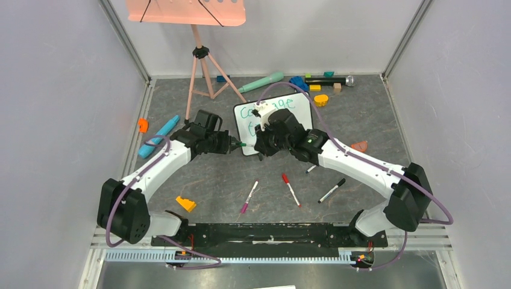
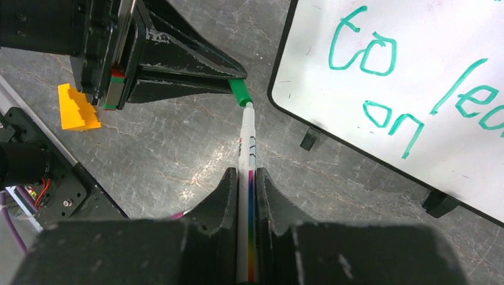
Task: Write a sentence on the whiteboard
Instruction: Close the whiteboard marker at the center of the board.
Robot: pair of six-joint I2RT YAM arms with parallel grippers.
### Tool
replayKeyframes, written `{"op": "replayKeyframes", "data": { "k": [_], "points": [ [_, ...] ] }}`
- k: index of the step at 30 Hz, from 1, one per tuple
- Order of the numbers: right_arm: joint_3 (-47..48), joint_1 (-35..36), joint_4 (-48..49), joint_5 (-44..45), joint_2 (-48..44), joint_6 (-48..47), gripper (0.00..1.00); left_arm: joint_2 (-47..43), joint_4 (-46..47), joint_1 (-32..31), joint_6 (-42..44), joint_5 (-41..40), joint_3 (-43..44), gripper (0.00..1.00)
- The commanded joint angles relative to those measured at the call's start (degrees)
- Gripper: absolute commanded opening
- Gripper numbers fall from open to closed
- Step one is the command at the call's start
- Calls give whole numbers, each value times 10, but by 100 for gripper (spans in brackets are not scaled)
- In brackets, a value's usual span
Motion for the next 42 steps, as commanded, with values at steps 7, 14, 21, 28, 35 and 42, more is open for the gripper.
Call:
{"op": "replayKeyframes", "data": {
  "k": [7, 14, 21, 28, 35, 42],
  "points": [
    [74, 10, 14, -23, 38, 7, 0, 19, -33, -48, 22, 6, 67, 2],
    [83, 10, 13, -15, 40, 7, 0, 5, 24, -52, -13, 47, 39, 2],
    [-16, 3, 111, 7, -35, -9, 0, -76, 198, -53, -128, 121, -50, 2],
    [-103, -5, 214, -15, -67, -4, 0, -119, 245, -58, -135, 174, -41, 2],
    [-16, -4, 150, -35, 15, 14, 0, -119, 199, -126, -116, 160, -11, 2],
    [61, -4, 6, -21, 69, 26, 0, -103, 236, -182, -140, 118, -42, 2]
  ]
}}
